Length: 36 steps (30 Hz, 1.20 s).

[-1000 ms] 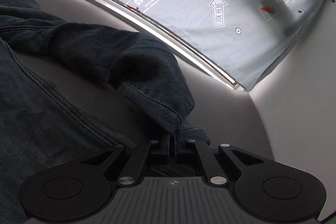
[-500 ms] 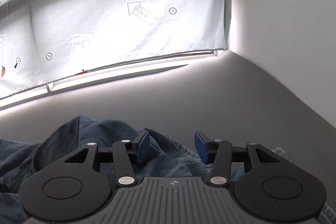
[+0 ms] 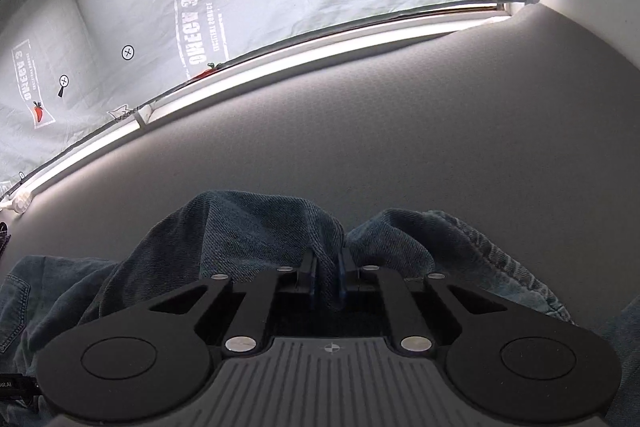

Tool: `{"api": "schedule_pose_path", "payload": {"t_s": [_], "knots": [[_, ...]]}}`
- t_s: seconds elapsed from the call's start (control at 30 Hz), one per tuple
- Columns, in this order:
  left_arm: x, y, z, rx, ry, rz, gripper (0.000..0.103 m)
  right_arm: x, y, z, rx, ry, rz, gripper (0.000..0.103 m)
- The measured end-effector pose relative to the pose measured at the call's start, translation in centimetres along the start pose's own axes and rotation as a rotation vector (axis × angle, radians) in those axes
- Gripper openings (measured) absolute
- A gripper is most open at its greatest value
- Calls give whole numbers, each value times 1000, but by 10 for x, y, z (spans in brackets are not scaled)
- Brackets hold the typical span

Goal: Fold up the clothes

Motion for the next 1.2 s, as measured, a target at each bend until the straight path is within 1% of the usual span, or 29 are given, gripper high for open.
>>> {"api": "schedule_pose_path", "payload": {"t_s": [0.07, 0.1, 0.17, 0.23, 0.3, 0.37, 0.4, 0.5, 0.57, 0.67, 0.73, 0.8, 0.83, 0.87, 0.93, 1.03, 1.13, 1.2], "knots": [[-9, 1, 6, -63, 22, -4, 103, -21, 10, 2, -34, 27, -32, 6], [-14, 0, 9, -111, 58, -5, 101, -31, 16, 5, -74, 31, -49, 6], [-25, -3, 12, -164, 129, -12, 99, -52, 30, 13, -171, 38, -76, 6], [-37, -7, 14, -177, 172, -31, 99, -71, 54, 21, -299, 65, -82, 6], [-50, -11, 10, -170, 195, -55, 99, -78, 73, 22, -355, 75, -48, 6], [-62, -15, -1, -132, 198, -84, 99, -79, 95, 21, -365, 35, 7, 6], [-68, -17, -13, -101, 201, -98, 99, -76, 98, 21, -356, 15, 28, 6], [-75, -24, -47, -4, 239, -125, 98, -75, 120, 19, -339, -37, 93, 6], [-85, -23, -81, 77, 259, -145, 98, -75, 128, 18, -338, -52, 118, 6], [-94, -19, -140, 236, 278, -176, 98, -79, 137, 13, -299, -77, 126, 6], [-99, -14, -178, 335, 282, -188, 98, -77, 142, 12, -303, -73, 136, 6], [-91, -7, -217, 442, 269, -183, 98, -76, 146, 8, -295, -77, 142, 6], [-83, -1, -231, 476, 260, -168, 98, -75, 148, 7, -282, -88, 144, 6], [-74, 4, -240, 495, 248, -145, 96, -75, 150, 5, -268, -94, 145, 6], [-49, 21, -251, 516, 202, -80, 78, -77, 153, 0, -222, -117, 145, 6], [-19, 51, -248, 523, 179, 13, 70, -85, 154, -11, -155, -149, 147, 7], [12, 76, -231, 513, 162, 82, 69, -97, 155, -26, -108, -150, 145, 7], [20, 91, -222, 534, 129, 69, 69, -107, 151, -36, -87, -131, 133, 14]]}}
Point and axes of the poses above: each gripper's, at about its wrist camera, not at the fingertips, and x roughly the way its jaws point, z to its left, y to its underside, the point moved 9 cm from there along x, roughly the way its jaws point, and after that the axes turned 15 degrees about z, right-handed, at the moved point
